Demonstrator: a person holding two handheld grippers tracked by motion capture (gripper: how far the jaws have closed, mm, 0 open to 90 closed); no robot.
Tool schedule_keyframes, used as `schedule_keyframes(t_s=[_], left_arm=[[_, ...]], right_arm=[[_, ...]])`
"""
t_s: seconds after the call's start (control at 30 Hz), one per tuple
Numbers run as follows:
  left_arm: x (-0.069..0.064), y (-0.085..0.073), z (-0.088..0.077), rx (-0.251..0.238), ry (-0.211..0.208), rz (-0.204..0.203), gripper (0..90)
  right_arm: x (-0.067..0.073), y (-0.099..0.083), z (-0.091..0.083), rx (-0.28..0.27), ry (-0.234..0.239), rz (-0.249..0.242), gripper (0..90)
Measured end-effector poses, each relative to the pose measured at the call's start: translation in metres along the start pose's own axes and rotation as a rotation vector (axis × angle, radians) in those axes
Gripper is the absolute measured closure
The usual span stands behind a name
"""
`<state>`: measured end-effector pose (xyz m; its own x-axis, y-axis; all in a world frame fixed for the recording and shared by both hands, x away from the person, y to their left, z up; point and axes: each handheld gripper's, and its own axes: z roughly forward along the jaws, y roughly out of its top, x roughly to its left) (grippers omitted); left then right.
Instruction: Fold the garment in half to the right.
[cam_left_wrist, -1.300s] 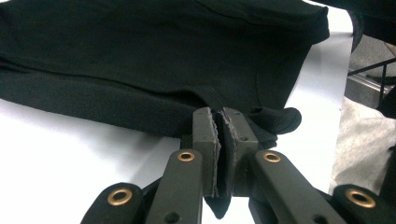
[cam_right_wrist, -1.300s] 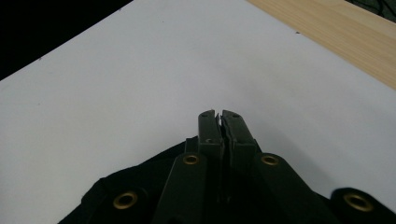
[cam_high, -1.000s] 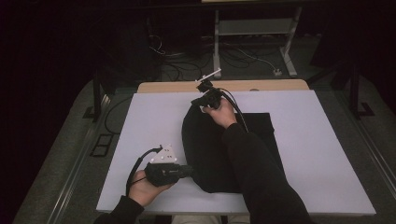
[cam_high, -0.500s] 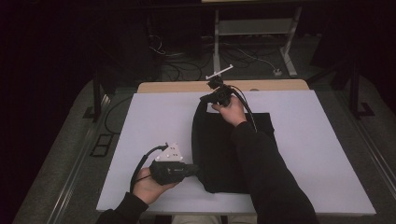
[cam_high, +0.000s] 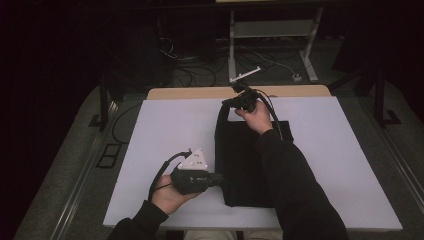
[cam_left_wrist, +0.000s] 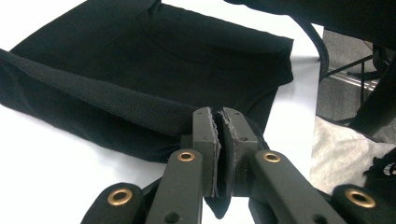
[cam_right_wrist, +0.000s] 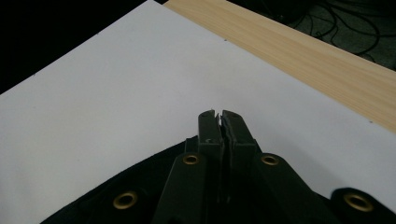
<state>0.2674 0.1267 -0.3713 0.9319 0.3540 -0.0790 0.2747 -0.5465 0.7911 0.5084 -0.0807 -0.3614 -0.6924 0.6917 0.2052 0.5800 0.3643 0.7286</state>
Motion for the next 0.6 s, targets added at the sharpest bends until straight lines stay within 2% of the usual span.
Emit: schedule_keyframes(t_s=[0.23, 0.6], left_arm=[[-0.004, 0.010, 0.005, 0.004, -0.009, 0.014, 83.1], [-0.006, 0.023, 0.013, -0.015, -0.029, 0.027, 83.2]], right_arm=[[-0.005, -0.003, -0.013, -0.014, -0.010, 0.014, 85.9], [-0.012, -0.004, -0.031, -0.030, -0.026, 0.028, 85.9]])
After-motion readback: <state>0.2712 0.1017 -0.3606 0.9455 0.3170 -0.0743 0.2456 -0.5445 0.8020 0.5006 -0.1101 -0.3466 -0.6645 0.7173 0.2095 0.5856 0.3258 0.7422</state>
